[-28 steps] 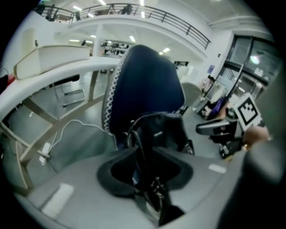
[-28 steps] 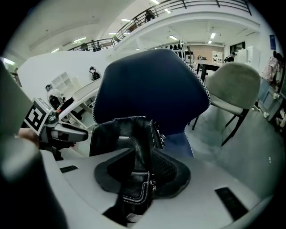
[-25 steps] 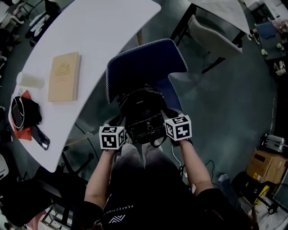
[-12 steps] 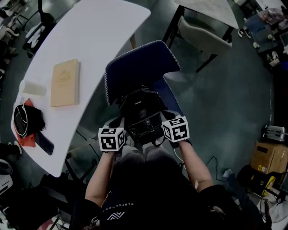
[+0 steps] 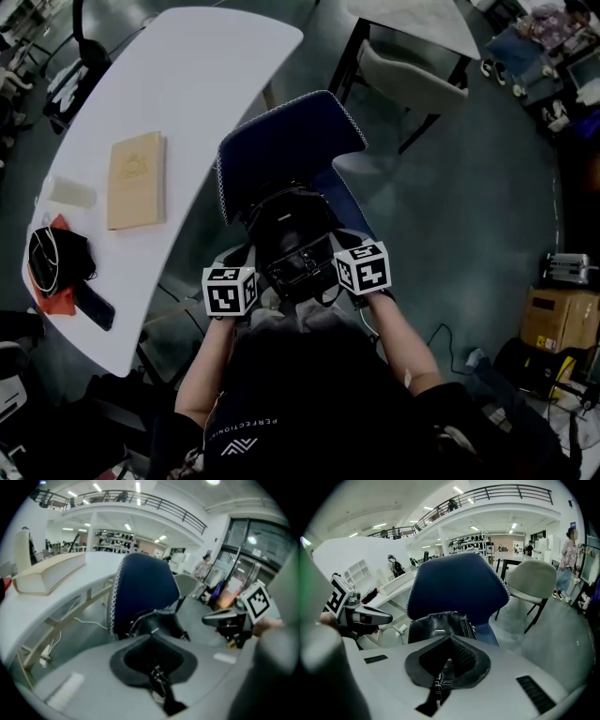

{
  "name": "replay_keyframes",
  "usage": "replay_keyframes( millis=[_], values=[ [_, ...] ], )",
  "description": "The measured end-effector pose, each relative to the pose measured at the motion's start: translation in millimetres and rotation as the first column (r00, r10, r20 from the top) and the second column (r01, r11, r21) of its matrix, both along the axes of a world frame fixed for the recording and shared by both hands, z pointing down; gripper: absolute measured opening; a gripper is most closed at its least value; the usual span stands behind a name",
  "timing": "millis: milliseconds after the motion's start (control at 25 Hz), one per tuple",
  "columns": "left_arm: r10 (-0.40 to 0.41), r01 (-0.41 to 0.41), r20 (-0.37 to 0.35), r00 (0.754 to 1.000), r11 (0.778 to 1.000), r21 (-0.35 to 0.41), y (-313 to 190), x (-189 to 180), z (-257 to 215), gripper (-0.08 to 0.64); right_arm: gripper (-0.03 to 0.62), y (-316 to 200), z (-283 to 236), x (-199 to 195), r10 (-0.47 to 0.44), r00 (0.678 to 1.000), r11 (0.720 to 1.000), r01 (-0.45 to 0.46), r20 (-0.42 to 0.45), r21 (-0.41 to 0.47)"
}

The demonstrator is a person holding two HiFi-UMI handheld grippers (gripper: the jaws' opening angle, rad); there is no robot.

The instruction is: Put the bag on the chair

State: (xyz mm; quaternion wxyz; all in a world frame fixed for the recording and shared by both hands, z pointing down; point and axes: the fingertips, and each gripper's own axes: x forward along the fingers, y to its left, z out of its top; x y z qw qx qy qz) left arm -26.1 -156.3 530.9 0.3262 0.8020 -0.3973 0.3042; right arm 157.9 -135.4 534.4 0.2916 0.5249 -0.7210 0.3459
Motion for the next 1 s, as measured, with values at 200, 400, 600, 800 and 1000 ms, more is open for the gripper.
replay_keyframes(
  millis=[200,400,600,800,1000],
  values=[
    [0.002,-0.001,-0.011,1.0,1.0,0.012,-2,-2,-5,0.025,-0.002,-2,-6,-6,0.005,1.0,1.0,-0.005,0.005,0.015],
    [-0.006,0.007,-0.021,1.0,1.0,0.018,-1,0,-9,0.025,-0.002,-5,-12,-7,0.012,1.0,1.0,-0.012,0.017,0.026],
    [-0.007,0.007,-0.026,1.0,1.0,0.016,2,4,-10,0.025,-0.002,-3,-14,-8,0.021,0.999,0.999,-0.023,0.051,0.029],
    [-0.006,0.007,-0.024,1.0,1.0,0.016,5,4,-10,0.025,-0.002,0,-14,-5,0.045,0.996,0.999,-0.047,0.071,0.025],
    [-0.017,0.017,-0.02,1.0,1.0,0.021,4,1,-9,0.025,-0.002,2,-15,-4,0.05,0.996,0.998,-0.052,0.072,0.028]
  ],
)
